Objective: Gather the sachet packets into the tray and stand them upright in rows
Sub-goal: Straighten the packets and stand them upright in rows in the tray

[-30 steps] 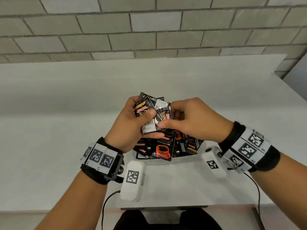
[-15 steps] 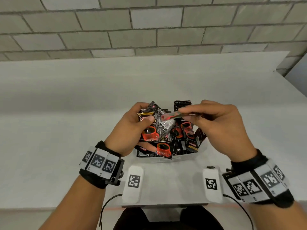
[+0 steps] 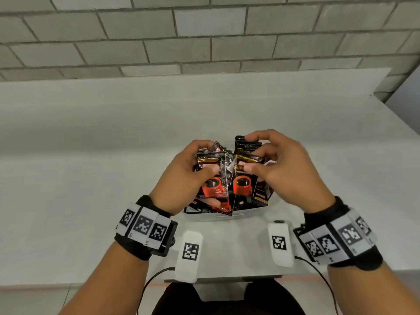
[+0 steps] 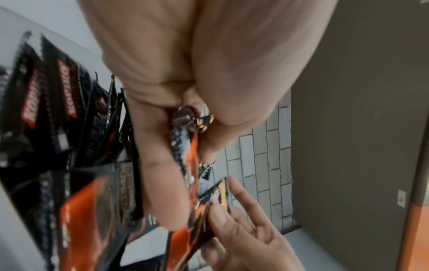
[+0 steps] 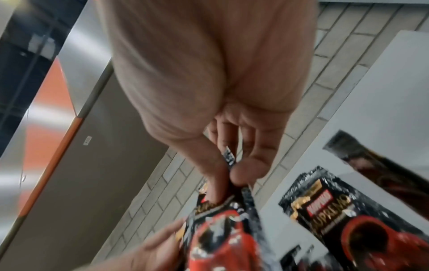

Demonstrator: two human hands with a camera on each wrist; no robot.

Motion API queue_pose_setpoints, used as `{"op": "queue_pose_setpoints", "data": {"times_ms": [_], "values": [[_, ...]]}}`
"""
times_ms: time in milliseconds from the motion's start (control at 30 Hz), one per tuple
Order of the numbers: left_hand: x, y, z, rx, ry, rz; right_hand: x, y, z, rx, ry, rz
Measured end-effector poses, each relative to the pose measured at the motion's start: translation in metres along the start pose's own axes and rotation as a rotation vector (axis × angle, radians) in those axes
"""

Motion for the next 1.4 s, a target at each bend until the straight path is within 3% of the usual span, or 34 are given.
{"op": "queue_pose_setpoints", "data": {"times_ms": [133, 267, 667, 800, 1000, 1267, 1400], "values": [[-0.004, 0.031, 0.000, -0.128, -0.046, 0.048, -0.007, 0.039, 0.016, -0.089, -0.074, 0.063], [-0.003, 0.053, -0.003, -0.195, -0.021, 0.041, -0.010, 0.058, 0.029, -0.127, -0.064, -0.028], [0.002, 0.048, -0.004, -0.134, -0.001, 0.054, -0.001, 0.018, 0.067, 0.022, 0.177, -0.698], [0.000, 0.049, -0.003, -0.138, 0.002, 0.062, -0.016, 0.004, 0.078, 0.096, 0.151, -0.789], [0.002, 0.050, -0.003, -0.136, 0.008, 0.045, -0.022, 0.006, 0.088, 0.117, 0.126, -0.712], [-0.001, 0.037, 0.000, -0.099, 0.024, 0.020, 0.001, 0.017, 0.074, 0.071, 0.160, -0.790], [-0.007, 0.019, 0.002, -0.057, 0.009, -0.025, 0.032, 0.014, 0.041, 0.060, 0.145, -0.599]]}}
Point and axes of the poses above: each hand's wrist, its own z-axis towards the middle knuckle, its own y-axis out of the back of the hand, x = y × z, the point moved 8 cm from there along z, towards the middle knuckle, and after that the axes turned 12 degrees about -y, right-handed, at the moved point
